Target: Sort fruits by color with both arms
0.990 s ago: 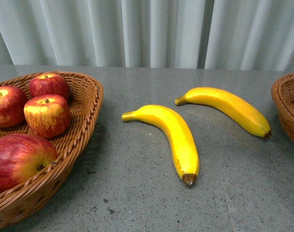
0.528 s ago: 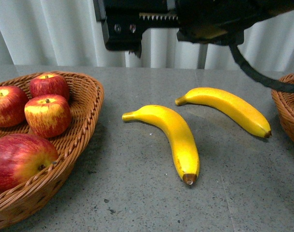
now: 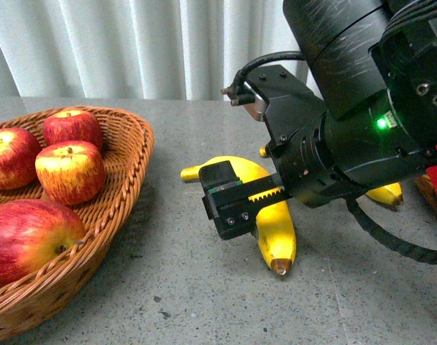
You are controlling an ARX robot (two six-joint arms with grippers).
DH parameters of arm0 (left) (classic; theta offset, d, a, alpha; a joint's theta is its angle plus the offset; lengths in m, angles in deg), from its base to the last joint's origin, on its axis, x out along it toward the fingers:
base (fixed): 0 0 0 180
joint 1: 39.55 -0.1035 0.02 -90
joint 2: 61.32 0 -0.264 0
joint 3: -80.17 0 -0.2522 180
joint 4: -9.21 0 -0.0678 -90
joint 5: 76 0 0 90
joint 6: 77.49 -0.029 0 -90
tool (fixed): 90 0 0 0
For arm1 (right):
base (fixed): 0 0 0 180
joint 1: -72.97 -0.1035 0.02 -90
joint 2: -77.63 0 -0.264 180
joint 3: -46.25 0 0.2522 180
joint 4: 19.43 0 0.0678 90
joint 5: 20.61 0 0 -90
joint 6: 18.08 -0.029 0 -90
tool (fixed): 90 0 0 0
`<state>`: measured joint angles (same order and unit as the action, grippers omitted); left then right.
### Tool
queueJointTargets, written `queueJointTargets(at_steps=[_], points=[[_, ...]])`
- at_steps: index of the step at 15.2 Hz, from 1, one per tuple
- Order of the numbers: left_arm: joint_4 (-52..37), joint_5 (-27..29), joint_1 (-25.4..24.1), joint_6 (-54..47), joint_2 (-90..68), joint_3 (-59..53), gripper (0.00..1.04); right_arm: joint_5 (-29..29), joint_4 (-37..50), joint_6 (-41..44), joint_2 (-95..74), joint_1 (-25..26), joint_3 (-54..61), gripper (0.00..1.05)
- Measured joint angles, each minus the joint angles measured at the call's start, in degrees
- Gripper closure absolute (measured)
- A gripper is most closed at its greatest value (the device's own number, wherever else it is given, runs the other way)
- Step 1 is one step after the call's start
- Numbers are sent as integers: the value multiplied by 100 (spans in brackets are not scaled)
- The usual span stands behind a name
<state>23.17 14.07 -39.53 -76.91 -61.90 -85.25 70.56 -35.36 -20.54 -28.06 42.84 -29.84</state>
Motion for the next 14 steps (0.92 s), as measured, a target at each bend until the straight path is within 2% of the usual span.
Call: queueJointTargets(at_steps=[6, 11, 14], points=[[2, -7, 0, 0, 0, 0, 7, 227, -116, -7, -444, -372, -409, 7], [2, -4, 0, 0, 0, 0, 7, 450, 55, -9, -752, -393, -555, 8], [2, -4, 0, 0, 0, 0, 7, 520, 181, 59, -758, -389, -516, 39]])
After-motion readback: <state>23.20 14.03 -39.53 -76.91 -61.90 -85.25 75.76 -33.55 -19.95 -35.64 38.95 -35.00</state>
